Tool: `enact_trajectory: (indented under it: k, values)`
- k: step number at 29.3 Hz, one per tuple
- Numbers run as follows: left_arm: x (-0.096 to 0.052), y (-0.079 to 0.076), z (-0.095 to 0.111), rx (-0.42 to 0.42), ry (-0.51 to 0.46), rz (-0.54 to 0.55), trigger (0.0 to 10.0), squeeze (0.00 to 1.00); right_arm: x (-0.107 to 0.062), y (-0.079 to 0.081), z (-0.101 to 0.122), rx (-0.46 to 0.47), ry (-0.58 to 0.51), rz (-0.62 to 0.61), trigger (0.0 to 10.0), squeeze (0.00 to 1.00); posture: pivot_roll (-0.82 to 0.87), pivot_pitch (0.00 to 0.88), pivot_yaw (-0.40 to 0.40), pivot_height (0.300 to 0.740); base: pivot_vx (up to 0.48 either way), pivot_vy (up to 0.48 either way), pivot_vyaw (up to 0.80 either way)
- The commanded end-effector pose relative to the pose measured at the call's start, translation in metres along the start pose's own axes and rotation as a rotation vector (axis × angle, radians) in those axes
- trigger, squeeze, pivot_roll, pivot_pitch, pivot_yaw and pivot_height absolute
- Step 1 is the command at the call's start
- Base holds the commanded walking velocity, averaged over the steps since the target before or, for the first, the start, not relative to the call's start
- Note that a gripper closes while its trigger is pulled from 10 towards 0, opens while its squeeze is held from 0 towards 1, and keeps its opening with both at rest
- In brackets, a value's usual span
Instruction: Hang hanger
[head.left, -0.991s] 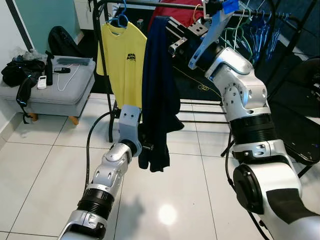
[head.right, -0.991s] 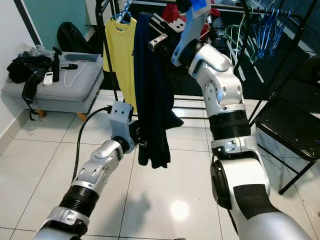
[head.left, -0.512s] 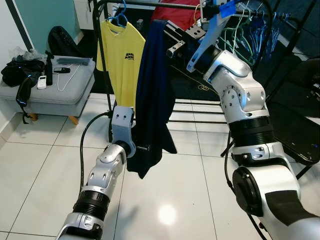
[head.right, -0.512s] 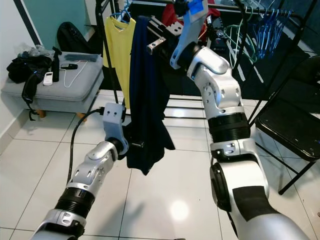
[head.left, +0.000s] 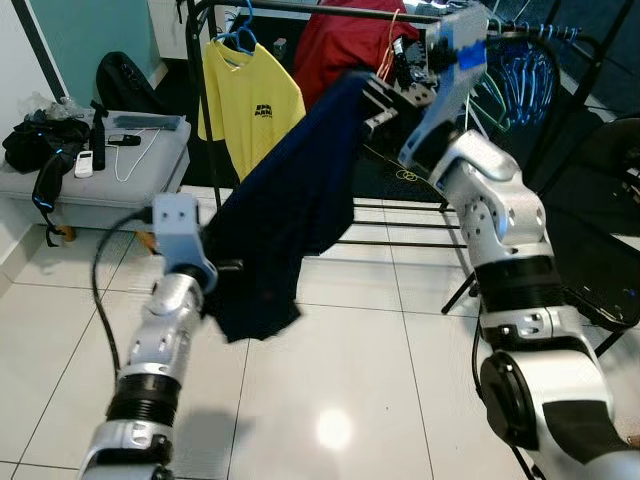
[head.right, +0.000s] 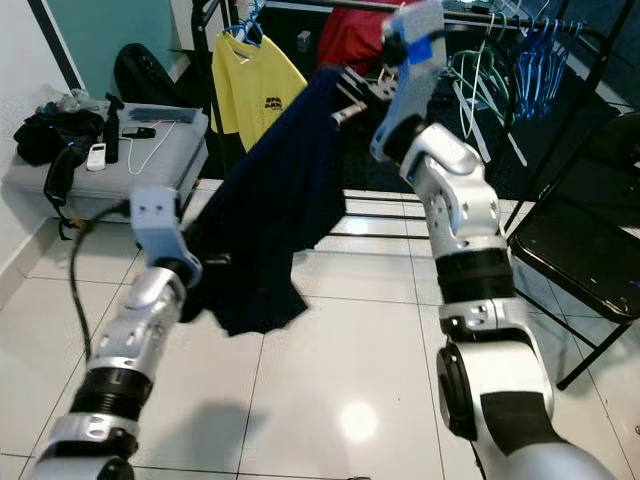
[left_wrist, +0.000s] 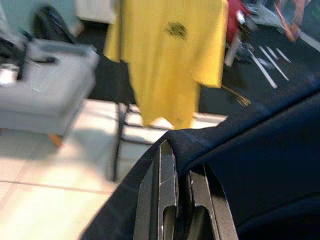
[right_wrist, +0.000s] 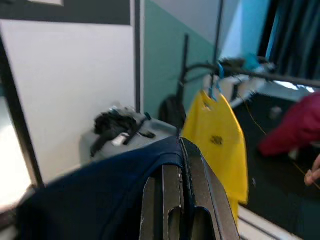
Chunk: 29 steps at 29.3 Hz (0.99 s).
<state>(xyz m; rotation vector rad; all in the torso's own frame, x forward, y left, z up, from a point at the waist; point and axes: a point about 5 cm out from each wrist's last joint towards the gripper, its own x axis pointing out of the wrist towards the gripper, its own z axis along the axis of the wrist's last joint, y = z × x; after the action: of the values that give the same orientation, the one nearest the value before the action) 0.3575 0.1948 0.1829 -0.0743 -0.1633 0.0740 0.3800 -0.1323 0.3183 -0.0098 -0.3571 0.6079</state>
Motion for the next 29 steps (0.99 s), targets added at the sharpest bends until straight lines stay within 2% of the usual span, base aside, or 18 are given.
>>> enact_trajectory:
  k: [1, 5, 9, 10, 12, 15, 16, 17, 19, 20, 23, 29]
  values:
    - [0.002, 0.007, 0.011, 0.009, -0.049, 0.007, 0.0, 0.0, -0.007, -0.01, 0.003, -0.008, -0.025, -0.058, 0.0, 0.0, -0.05, 0.123, -0.042, 0.74, 0.0, 0.0, 0.0]
    - [0.003, 0.012, 0.015, 0.03, -0.06, -0.002, 0.0, 0.0, -0.012, -0.014, -0.003, -0.017, -0.007, -0.085, 0.0, 0.0, -0.06, 0.121, -0.033, 0.74, 0.0, 0.0, 0.0]
    - [0.005, -0.001, 0.033, 0.014, -0.13, -0.085, 0.0, 0.0, -0.025, -0.023, -0.029, -0.063, 0.084, -0.149, 0.0, 0.0, -0.05, 0.117, -0.033, 0.74, 0.0, 0.0, 0.0]
    - [0.005, -0.001, 0.033, 0.014, -0.13, -0.085, 0.0, 0.0, -0.025, -0.023, -0.029, -0.063, 0.084, -0.149, 0.0, 0.0, -0.05, 0.117, -0.033, 0.74, 0.0, 0.0, 0.0]
    - [0.007, -0.002, 0.049, 0.04, -0.179, -0.089, 0.0, 0.0, -0.038, -0.028, -0.055, -0.081, 0.181, -0.215, 0.0, 0.0, -0.05, 0.116, -0.026, 0.74, 0.0, 0.0, 0.0]
    - [0.007, -0.002, 0.054, 0.057, -0.194, -0.088, 0.0, 0.0, -0.043, -0.03, -0.065, -0.093, 0.22, -0.238, 0.0, 0.0, -0.05, 0.116, -0.026, 0.74, 0.0, 0.0, 0.0]
    - [0.007, -0.004, 0.062, 0.096, -0.211, -0.121, 0.0, 0.0, -0.053, -0.032, -0.083, -0.11, 0.289, -0.275, 0.0, 0.0, -0.04, 0.117, -0.025, 0.74, 0.0, 0.0, 0.0]
    - [0.007, -0.004, 0.062, 0.096, -0.211, -0.121, 0.0, 0.0, -0.053, -0.032, -0.083, -0.11, 0.289, -0.275, 0.0, 0.0, -0.04, 0.117, -0.025, 0.74, 0.0, 0.0, 0.0]
    - [0.005, -0.011, 0.075, 0.139, -0.225, -0.248, 0.0, 0.0, -0.074, -0.033, -0.115, -0.1, 0.396, -0.338, 0.0, 0.0, -0.03, 0.118, -0.018, 0.74, 0.0, 0.0, 0.0]
    - [0.005, -0.011, 0.075, 0.139, -0.225, -0.248, 0.0, 0.0, -0.074, -0.033, -0.115, -0.1, 0.396, -0.338, 0.0, 0.0, -0.03, 0.118, -0.018, 0.74, 0.0, 0.0, 0.0]
    - [0.001, -0.016, 0.084, 0.158, -0.228, -0.357, 0.0, 0.0, -0.087, -0.028, -0.131, -0.073, 0.433, -0.372, 0.0, 0.0, -0.02, 0.117, -0.006, 0.74, 0.0, 0.0, 0.0]
    - [0.001, -0.019, 0.089, 0.14, -0.227, -0.384, 0.0, 0.0, -0.086, -0.023, -0.133, -0.055, 0.413, -0.38, 0.0, 0.0, -0.03, 0.117, 0.001, 0.74, 0.0, 0.0, 0.0]
